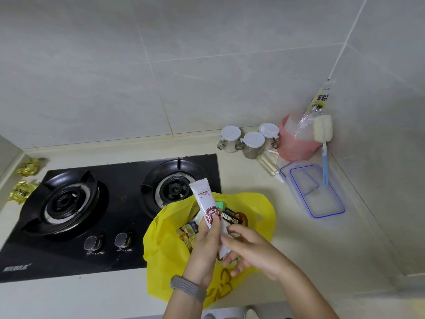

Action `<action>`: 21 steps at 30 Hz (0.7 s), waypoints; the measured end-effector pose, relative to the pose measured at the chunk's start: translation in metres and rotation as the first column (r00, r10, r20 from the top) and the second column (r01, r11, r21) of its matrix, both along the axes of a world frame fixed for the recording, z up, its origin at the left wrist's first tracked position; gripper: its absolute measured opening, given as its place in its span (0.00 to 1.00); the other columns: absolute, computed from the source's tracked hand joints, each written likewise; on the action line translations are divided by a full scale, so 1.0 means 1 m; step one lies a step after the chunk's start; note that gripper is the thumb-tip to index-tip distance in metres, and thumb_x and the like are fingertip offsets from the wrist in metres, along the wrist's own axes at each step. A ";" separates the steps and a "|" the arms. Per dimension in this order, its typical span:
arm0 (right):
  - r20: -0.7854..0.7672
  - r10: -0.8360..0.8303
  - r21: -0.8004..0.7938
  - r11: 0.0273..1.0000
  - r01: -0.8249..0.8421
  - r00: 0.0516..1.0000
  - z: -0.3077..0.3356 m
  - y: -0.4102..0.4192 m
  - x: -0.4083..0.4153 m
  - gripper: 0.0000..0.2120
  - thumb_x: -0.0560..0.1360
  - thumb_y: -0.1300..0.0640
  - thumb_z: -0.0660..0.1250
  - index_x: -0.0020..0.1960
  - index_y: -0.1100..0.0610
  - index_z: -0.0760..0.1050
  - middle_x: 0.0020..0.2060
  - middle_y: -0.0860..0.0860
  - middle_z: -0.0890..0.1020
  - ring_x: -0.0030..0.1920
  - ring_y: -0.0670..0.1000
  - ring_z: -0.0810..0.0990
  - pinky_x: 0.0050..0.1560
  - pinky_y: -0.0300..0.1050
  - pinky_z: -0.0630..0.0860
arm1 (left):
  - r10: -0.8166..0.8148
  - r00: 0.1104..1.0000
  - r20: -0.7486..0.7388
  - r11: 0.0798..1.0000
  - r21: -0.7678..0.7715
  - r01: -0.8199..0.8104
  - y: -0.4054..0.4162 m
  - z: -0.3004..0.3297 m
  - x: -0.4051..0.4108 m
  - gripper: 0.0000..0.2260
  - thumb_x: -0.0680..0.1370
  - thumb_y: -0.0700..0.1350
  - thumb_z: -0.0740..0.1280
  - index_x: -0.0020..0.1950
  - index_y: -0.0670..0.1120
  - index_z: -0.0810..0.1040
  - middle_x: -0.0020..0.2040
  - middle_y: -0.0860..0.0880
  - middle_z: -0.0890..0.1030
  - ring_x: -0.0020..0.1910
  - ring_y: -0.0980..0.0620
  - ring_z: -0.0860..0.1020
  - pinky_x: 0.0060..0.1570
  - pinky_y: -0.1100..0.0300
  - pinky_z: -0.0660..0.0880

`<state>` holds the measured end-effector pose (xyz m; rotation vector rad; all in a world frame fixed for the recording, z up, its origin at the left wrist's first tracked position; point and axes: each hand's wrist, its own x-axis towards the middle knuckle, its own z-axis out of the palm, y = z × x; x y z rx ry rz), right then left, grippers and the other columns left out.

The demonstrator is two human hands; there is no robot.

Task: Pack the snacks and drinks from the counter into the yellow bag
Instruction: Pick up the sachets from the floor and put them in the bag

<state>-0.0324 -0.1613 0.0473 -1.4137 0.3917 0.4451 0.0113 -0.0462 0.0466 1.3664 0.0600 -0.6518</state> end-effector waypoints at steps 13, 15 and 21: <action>0.027 -0.192 -0.464 0.867 0.182 0.981 -0.035 -0.039 -0.001 0.12 0.76 0.55 0.64 0.36 0.58 0.74 0.26 0.50 0.70 0.26 0.48 0.71 0.29 0.42 0.78 | 0.241 0.971 0.015 0.942 0.236 -0.237 0.025 -0.014 0.003 0.07 0.79 0.40 0.61 0.49 0.44 0.78 0.41 0.49 0.79 0.39 0.53 0.77 0.41 0.60 0.77; -0.002 -0.165 -0.578 0.805 0.134 0.986 -0.041 -0.041 0.001 0.14 0.76 0.54 0.63 0.33 0.53 0.71 0.26 0.49 0.70 0.27 0.49 0.73 0.28 0.38 0.77 | 0.237 0.971 0.028 0.937 0.258 -0.236 0.030 -0.014 0.004 0.06 0.78 0.40 0.62 0.49 0.46 0.78 0.40 0.49 0.78 0.39 0.54 0.76 0.41 0.60 0.77; -0.072 -0.175 -0.510 0.852 0.115 0.982 -0.067 -0.020 0.005 0.09 0.79 0.54 0.59 0.55 0.53 0.75 0.35 0.52 0.76 0.30 0.52 0.76 0.37 0.48 0.81 | 0.264 0.935 0.237 0.851 0.400 -0.342 0.041 -0.018 0.006 0.04 0.77 0.40 0.64 0.47 0.48 0.78 0.48 0.47 0.80 0.42 0.52 0.77 0.39 0.60 0.77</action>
